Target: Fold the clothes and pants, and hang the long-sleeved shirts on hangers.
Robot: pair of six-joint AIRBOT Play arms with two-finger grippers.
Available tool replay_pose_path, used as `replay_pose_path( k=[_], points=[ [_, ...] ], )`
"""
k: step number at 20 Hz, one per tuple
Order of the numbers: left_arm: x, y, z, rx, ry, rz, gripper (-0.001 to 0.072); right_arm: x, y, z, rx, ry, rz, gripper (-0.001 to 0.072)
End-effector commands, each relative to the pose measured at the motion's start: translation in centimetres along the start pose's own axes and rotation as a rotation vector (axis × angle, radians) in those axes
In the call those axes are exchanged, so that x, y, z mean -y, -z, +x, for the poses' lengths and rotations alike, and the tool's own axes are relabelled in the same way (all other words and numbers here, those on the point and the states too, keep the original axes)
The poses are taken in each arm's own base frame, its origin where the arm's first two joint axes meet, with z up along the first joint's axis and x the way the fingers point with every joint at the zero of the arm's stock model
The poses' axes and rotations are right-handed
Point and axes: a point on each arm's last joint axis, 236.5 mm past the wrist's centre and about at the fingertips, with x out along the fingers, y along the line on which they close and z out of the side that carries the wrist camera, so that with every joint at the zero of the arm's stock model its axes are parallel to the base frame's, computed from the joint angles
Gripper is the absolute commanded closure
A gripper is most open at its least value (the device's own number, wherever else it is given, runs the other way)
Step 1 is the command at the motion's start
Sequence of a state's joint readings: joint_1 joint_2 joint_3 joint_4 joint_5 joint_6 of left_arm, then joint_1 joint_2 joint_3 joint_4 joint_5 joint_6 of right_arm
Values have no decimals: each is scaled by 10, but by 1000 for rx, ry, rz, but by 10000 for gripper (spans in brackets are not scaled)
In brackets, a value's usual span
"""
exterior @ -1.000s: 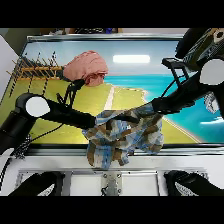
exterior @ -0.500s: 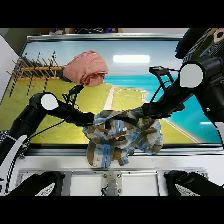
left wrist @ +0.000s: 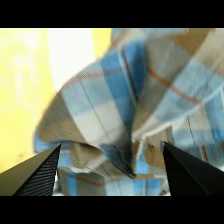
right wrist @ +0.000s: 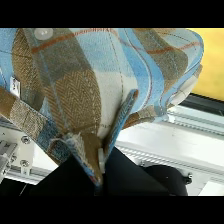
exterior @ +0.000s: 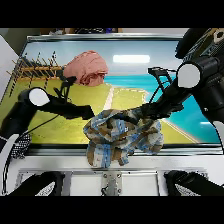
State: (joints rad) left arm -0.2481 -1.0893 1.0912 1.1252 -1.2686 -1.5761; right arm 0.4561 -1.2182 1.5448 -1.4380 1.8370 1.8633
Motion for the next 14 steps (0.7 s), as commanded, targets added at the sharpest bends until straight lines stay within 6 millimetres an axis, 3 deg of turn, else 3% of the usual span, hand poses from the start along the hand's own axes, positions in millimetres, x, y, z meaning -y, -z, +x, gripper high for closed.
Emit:
replay_pose_path(
  k=[1,4,7,10,14],
  points=[
    [-58,-52,-46,172,-191,1,-4,0,0,1,-6,0,-1,689],
    [-145,-86,-84,217,-524,19,-4,0,0,1,-7,1,0,689],
    [-210,-116,-94,205,-737,41,-4,0,0,2,-9,1,0,690],
    [-258,-145,-78,193,-813,41,-5,0,0,2,-9,1,0,689],
    [-318,-169,-46,173,-838,-30,-4,0,0,2,-9,1,0,690]
  ],
)
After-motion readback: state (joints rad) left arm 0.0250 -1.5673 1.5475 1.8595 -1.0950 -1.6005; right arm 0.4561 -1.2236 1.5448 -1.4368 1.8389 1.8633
